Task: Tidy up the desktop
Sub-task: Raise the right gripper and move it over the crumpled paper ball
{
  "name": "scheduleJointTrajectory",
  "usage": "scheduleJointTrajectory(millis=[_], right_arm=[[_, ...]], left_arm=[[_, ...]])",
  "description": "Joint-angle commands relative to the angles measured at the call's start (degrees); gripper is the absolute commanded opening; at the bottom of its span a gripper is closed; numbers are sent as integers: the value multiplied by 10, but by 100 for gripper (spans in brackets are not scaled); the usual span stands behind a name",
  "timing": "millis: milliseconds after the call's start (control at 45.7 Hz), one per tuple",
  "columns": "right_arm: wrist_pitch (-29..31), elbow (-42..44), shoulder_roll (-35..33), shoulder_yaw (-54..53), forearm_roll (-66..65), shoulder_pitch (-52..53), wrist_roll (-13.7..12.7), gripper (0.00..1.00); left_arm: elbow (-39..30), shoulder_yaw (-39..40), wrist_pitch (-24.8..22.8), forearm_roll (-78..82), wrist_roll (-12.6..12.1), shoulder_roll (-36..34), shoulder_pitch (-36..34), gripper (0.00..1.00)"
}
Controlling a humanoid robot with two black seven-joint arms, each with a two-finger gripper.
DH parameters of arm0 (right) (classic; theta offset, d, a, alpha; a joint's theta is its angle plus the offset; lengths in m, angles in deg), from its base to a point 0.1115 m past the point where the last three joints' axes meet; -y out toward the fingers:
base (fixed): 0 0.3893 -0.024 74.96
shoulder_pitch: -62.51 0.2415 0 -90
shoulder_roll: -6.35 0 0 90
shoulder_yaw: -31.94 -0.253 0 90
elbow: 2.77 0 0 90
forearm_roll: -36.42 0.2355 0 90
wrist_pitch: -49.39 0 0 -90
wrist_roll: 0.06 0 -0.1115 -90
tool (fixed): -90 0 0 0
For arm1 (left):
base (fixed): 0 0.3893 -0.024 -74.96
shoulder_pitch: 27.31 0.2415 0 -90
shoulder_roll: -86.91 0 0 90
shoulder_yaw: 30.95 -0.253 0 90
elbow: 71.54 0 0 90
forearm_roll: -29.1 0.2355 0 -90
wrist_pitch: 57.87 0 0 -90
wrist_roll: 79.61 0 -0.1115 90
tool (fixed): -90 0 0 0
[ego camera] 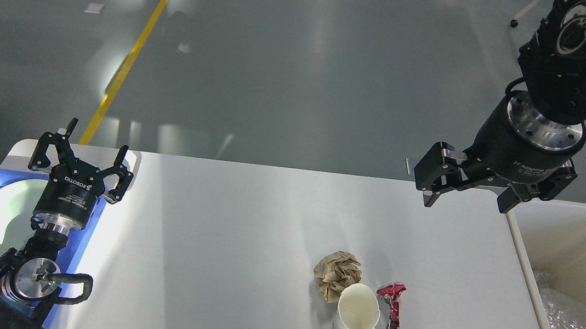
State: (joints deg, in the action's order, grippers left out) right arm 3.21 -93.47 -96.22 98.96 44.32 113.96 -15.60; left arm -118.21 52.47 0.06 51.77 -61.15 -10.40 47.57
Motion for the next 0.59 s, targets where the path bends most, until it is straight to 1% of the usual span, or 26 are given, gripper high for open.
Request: scheduleJointTrajectory(millis=[0,153,263,394,569], right_arm=[[-14,0,4,-3,12,-28,0,100],[-44,1,12,-9,19,-52,0,100],[-91,11,27,-19,41,-90,0,100],[-149,65,66,-48,64,-181,-3,100],[-160,159,108,-91,123,-298,-6,100]], left_arm=[[0,0,0,0,0,0,0,97],[0,0,0,0,0,0,0,97],[0,0,0,0,0,0,0,97],[0,0,0,0,0,0,0,97],[0,0,0,0,0,0,0,97]])
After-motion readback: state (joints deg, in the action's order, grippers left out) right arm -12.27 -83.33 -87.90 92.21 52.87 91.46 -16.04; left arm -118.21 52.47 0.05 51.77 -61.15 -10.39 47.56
